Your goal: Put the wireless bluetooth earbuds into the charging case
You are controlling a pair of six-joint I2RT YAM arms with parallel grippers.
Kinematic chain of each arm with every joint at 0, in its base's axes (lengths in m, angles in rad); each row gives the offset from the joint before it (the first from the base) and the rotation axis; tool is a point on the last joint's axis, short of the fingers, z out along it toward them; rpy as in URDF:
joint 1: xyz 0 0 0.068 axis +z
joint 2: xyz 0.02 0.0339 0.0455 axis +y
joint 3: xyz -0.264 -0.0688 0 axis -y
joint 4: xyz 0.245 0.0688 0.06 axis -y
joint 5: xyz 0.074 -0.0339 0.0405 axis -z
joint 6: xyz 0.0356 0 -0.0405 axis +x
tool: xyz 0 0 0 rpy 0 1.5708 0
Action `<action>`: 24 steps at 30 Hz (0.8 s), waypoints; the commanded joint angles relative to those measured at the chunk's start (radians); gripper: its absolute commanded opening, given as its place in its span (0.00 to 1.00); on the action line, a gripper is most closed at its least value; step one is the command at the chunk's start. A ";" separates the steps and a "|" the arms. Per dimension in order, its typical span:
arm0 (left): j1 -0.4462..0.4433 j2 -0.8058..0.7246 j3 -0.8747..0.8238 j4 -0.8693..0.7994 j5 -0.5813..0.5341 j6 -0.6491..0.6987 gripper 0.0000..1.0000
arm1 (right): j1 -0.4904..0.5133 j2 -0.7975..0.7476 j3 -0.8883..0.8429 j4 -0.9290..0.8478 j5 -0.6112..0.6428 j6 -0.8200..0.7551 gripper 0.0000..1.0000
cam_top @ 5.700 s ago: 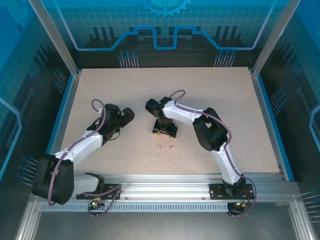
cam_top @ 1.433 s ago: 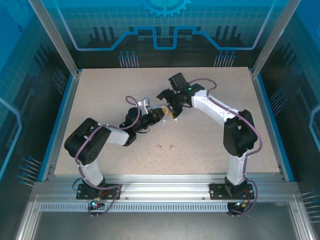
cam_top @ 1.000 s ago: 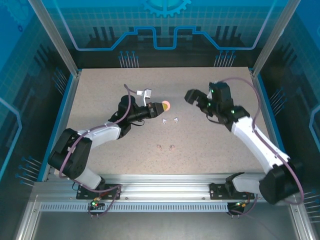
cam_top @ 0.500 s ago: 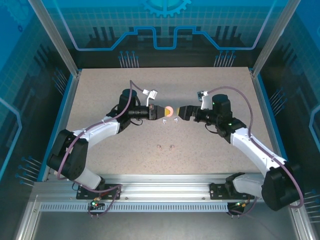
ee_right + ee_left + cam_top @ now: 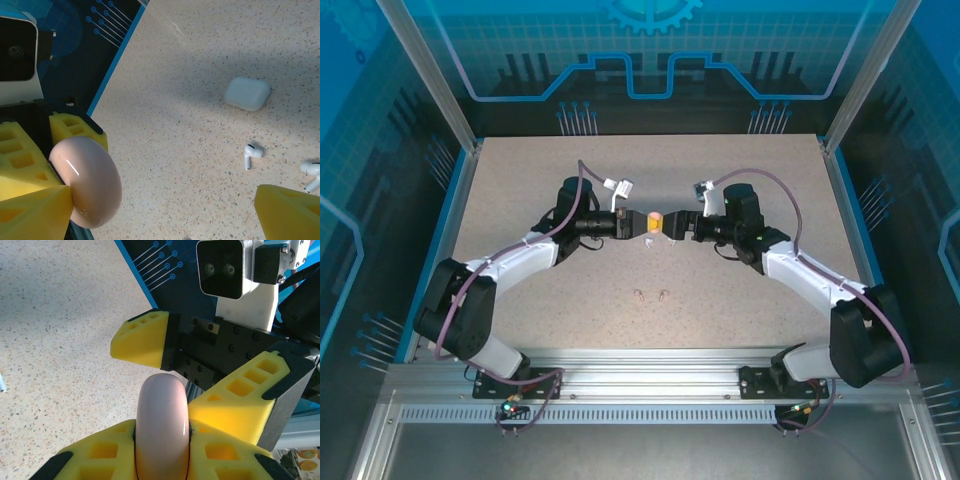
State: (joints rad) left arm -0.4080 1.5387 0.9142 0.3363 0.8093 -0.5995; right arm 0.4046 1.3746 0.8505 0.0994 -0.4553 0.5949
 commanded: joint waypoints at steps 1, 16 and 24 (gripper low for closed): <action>-0.007 -0.047 0.024 0.031 0.056 0.012 0.00 | -0.029 0.031 -0.025 0.039 0.036 0.014 0.93; -0.008 -0.059 0.005 0.056 0.053 0.000 0.00 | -0.080 -0.063 -0.086 -0.007 -0.017 0.015 0.90; -0.007 -0.046 0.007 0.069 0.057 -0.010 0.00 | -0.066 -0.155 -0.069 -0.025 -0.112 -0.001 0.85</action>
State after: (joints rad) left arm -0.4107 1.4906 0.9138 0.3717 0.8360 -0.6025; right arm 0.3336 1.2293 0.7631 0.0906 -0.5190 0.6064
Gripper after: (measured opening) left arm 0.223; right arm 0.859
